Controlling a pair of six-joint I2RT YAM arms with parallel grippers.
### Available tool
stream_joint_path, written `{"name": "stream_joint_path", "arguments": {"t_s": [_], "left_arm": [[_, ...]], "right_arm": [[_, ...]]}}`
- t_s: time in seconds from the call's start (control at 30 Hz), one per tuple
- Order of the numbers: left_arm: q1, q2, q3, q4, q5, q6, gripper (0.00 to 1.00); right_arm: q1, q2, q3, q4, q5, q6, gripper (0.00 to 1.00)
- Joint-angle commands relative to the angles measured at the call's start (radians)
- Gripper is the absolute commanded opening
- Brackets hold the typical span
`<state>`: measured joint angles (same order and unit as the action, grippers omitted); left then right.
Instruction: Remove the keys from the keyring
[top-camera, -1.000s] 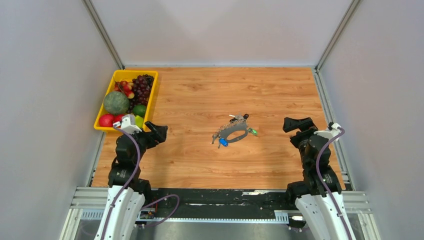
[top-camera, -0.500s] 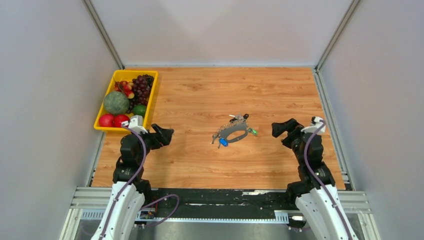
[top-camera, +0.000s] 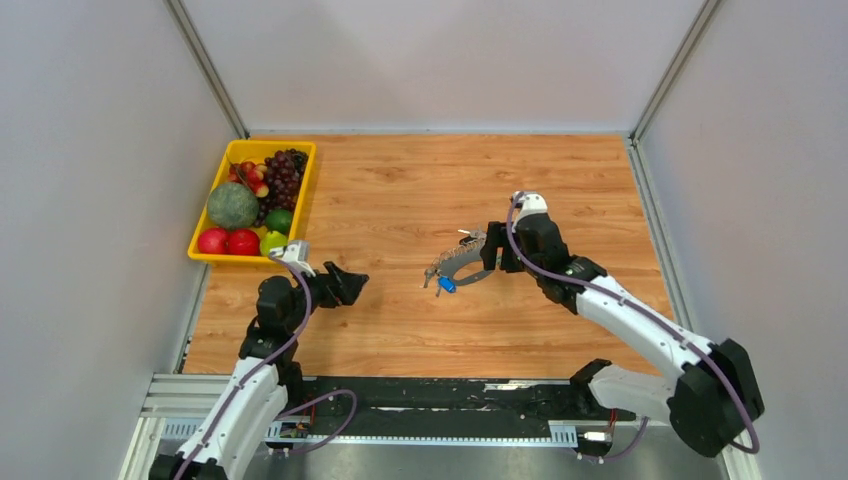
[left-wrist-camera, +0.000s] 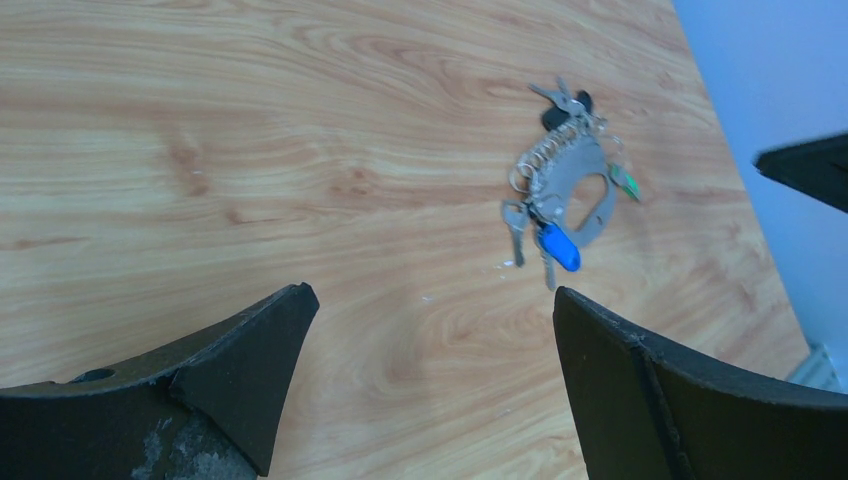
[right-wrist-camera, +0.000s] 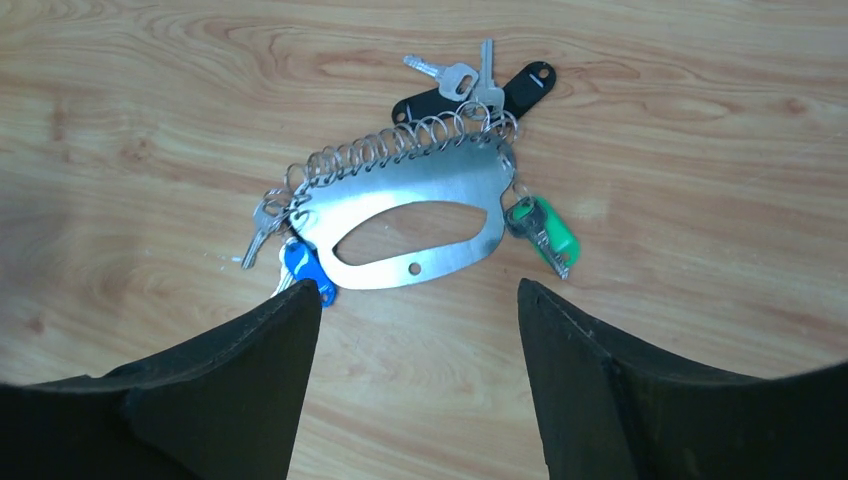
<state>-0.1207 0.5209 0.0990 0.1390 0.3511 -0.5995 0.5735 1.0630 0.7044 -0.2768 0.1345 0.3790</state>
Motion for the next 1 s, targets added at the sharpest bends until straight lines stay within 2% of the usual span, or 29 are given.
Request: {"name": "stream_joint_path", "arguments": {"t_s": [0.0, 0.13, 0.2, 0.57, 0.83, 0.97], "left_arm": [[-0.141, 0.052, 0.016, 0.164, 0.001, 0.044, 1.0], [-0.231, 0.139, 0.05, 0.188, -0.04, 0.084, 1.0], [-0.245, 0.184, 0.061, 0.202, -0.034, 0.09, 1.0], [-0.26, 0.331, 0.083, 0.266, 0.016, 0.084, 0.96], [-0.27, 0.394, 0.105, 0.269, 0.007, 0.095, 0.86], [-0.279, 0.427, 0.135, 0.253, -0.025, 0.109, 0.84]], "right_arm": [[0.005, 0.142, 0.088, 0.059, 0.095, -0.067, 0.74], [0.005, 0.255, 0.135, 0.07, 0.149, -0.115, 0.68], [0.0, 0.304, 0.144, 0.077, 0.164, -0.126, 0.6], [-0.035, 0.464, 0.131, 0.164, 0.161, -0.099, 0.47], [-0.037, 0.586, 0.193, 0.211, 0.174, -0.108, 0.41], [-0.036, 0.63, 0.224, 0.212, 0.19, -0.121, 0.28]]}}
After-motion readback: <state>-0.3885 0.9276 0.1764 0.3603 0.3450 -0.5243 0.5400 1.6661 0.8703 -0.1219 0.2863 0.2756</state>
